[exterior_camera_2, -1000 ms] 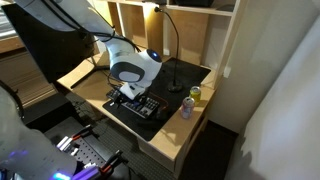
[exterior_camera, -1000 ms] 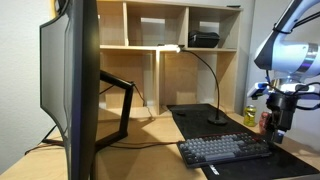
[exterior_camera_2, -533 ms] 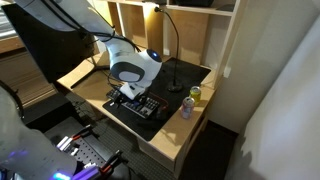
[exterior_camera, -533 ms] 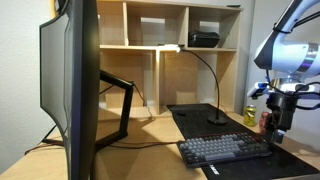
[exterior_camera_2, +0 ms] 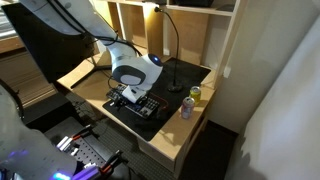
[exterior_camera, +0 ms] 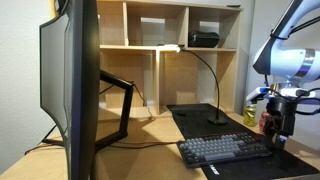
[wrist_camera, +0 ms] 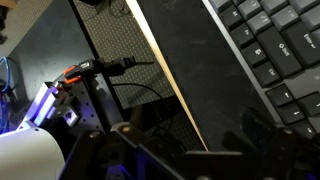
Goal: Press a button on the keyboard
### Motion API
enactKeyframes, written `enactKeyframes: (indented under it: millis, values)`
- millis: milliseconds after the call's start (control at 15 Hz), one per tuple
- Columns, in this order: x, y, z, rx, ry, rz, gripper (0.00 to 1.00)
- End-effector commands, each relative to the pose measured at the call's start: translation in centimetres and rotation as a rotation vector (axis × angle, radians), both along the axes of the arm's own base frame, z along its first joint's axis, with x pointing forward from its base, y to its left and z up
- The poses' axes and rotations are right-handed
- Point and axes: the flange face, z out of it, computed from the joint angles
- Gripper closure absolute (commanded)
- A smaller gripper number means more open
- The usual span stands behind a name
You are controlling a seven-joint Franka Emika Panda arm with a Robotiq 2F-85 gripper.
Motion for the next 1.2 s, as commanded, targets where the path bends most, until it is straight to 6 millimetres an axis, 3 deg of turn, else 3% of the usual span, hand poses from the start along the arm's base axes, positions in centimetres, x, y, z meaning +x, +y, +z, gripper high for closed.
enactKeyframes:
  millis: [0,333,400,467,667,800,933,1133]
  values:
    - [2.7,0.5,0.3,0.003,-0.047,-0.034,0.00]
    - [9.2,4.1,3.9,-0.033,-0.143,-0.266,0.00]
    - [6.8,2.5,3.2,-0.019,-0.124,-0.191,0.00]
    - [7.6,3.3,3.8,-0.024,-0.131,-0.199,0.00]
    - [7.3,3.1,3.5,-0.024,-0.124,-0.201,0.00]
    - [7.4,4.1,3.3,-0.067,-0.035,-0.225,0.00]
    - [7.6,6.7,4.1,-0.082,0.068,-0.255,0.00]
    - [9.2,12.9,5.7,-0.130,0.190,-0.315,0.00]
